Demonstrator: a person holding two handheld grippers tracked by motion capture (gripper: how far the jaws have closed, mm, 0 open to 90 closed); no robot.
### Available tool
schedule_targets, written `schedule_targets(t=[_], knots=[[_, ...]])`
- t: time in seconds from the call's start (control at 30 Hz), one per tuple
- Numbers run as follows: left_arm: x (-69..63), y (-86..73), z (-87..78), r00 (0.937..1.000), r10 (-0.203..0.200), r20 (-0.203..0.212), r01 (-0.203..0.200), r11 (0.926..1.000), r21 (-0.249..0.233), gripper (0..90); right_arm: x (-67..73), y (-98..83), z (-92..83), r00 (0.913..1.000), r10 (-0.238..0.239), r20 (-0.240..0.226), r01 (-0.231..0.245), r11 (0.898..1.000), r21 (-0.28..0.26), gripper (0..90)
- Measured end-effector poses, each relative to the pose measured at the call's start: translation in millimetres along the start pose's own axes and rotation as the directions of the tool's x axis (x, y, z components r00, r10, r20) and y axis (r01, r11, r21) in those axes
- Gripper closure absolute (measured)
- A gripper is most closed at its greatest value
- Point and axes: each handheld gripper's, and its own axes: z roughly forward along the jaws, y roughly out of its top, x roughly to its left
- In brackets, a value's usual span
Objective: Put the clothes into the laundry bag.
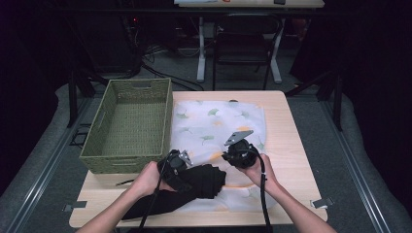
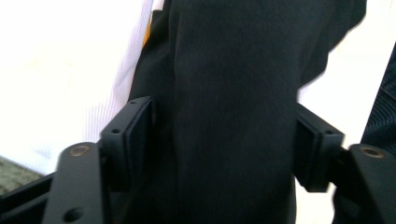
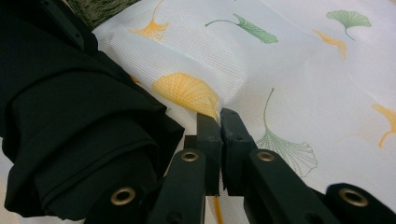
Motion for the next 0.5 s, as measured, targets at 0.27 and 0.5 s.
schedule_targets(t=[0.27, 0.5], knots=[[-0.3, -11.3, -2.3, 0.9995, 0.028, 0.015, -0.028, 0.9993, -0.023, 36.8, 0.0, 0.2, 0.0, 1.0000, -0.001, 0.001, 0.001, 1.000, 0.000, 87.8], [-2.4, -16.8, 2.9, 0.9998, 0.018, -0.009, -0.018, 0.9983, -0.056, 63.1, 1.0, 0.6, -1.1, 1.0000, 0.001, -0.003, -0.001, 1.000, 0.001, 87.8]])
